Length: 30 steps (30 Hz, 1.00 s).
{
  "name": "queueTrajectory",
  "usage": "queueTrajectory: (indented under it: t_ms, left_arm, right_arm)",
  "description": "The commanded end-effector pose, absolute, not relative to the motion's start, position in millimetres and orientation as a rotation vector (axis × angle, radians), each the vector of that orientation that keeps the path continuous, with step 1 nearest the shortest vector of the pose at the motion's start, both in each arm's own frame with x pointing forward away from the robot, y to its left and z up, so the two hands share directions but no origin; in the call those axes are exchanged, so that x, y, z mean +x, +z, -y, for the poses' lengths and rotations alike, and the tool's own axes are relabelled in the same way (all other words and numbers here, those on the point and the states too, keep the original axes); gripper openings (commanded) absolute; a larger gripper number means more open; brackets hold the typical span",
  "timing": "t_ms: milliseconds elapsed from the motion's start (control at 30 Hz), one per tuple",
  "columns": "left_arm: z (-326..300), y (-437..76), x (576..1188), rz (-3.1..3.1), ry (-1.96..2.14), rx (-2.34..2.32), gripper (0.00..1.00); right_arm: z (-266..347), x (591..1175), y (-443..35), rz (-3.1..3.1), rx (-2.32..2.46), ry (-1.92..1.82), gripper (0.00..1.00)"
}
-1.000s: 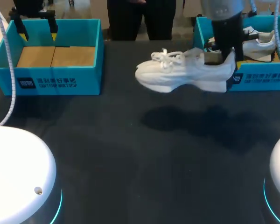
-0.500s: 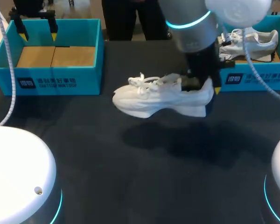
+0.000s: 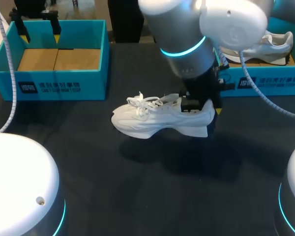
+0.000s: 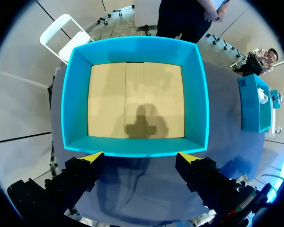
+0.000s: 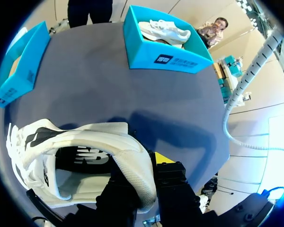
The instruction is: Take the shoe out of the shoebox, open the shoe tongue, remove and reinsert the insole, then place the shoe into the shoebox
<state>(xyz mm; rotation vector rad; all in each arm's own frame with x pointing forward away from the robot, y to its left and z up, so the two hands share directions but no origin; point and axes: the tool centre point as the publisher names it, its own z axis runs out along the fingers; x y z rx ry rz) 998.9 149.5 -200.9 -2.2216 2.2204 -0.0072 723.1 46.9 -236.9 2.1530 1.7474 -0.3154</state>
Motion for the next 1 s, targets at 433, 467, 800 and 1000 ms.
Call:
queueTrajectory:
  t_ms: [433, 467, 800, 1000]
  left_arm:
    - [-150, -201, 999, -2.221, -0.005, -2.222, 1.00]
    - [-150, -201, 999, -2.221, -0.005, -2.222, 1.00]
    - [-150, -201, 999, -2.221, -0.005, -2.222, 1.00]
    - [-150, -201, 999, -2.221, -0.005, -2.222, 1.00]
  right_arm:
    - [-53, 720, -304, -1.826, 2.096, -0.311, 0.00]
    - [-54, 720, -308, -1.832, 2.091, -0.312, 0.00]
    - [-52, 716, -336, -1.826, 2.071, -0.330, 0.00]
    - [-49, 717, -349, -1.804, 2.081, -0.324, 0.00]
